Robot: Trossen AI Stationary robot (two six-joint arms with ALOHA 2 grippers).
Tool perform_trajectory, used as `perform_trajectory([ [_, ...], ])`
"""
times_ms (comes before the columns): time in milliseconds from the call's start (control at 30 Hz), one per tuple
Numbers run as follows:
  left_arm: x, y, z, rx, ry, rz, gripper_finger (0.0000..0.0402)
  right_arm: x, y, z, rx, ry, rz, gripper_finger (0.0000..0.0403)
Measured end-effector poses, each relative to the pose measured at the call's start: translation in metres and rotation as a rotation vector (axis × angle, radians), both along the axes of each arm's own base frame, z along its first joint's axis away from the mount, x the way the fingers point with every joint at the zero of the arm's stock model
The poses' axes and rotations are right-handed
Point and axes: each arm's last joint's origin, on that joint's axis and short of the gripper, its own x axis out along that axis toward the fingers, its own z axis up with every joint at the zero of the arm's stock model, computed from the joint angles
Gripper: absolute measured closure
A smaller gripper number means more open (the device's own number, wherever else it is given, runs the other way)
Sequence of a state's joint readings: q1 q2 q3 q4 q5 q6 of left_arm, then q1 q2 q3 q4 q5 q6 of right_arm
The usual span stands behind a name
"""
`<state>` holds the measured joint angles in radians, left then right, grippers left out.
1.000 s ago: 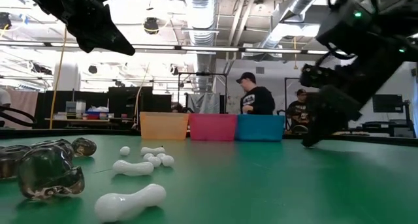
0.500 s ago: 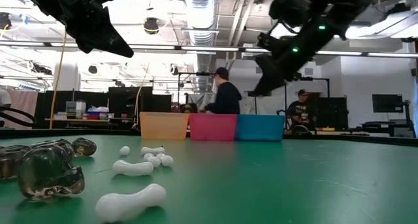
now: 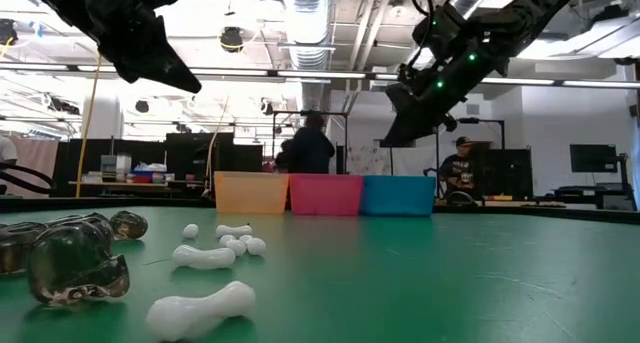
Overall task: Sort Halloween decoration
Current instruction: Put the white bone toy into the blue bin
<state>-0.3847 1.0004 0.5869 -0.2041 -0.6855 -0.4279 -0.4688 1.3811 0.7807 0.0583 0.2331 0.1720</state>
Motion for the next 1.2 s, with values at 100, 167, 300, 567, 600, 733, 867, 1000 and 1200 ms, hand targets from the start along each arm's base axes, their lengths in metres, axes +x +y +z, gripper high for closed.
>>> perform_trajectory([
  [100, 0.0, 0.0, 0.0, 0.0, 0.005, 0.001, 0.0402, 0.002, 0.004, 0.0, 0.034, -0.025, 0.048, 0.0242],
  [167, 0.0, 0.0, -0.001, -0.004, 0.006, 0.0, 0.0402, 0.009, 0.013, 0.002, 0.074, -0.067, 0.174, 0.023],
  [300, 0.0, -0.001, -0.001, -0.022, 0.012, -0.026, 0.0402, 0.03, 0.06, 0.006, 0.131, -0.145, 0.445, 0.0226],
  [567, 0.0, -0.001, -0.001, -0.031, 0.01, -0.019, 0.0402, 0.067, 0.176, -0.013, 0.037, -0.205, 0.679, 0.0242],
  [600, -0.001, -0.001, -0.002, -0.034, 0.013, -0.017, 0.0402, 0.072, 0.188, -0.017, 0.019, -0.214, 0.702, 0.0243],
  [733, -0.001, -0.002, -0.002, -0.043, 0.014, -0.026, 0.0401, 0.1, 0.215, -0.036, 0.001, -0.183, 0.771, 0.0243],
  [867, -0.001, -0.003, -0.001, -0.053, 0.009, -0.034, 0.0401, 0.132, 0.231, -0.053, -0.012, -0.152, 0.84, 0.0243],
  [1000, -0.001, -0.003, -0.001, -0.058, 0.009, -0.034, 0.0401, 0.156, 0.243, -0.064, -0.026, -0.128, 0.923, 0.0243],
  [1200, -0.001, -0.004, -0.003, -0.071, 0.03, -0.06, 0.0401, 0.165, 0.252, -0.084, -0.011, -0.025, 0.981, 0.0243],
])
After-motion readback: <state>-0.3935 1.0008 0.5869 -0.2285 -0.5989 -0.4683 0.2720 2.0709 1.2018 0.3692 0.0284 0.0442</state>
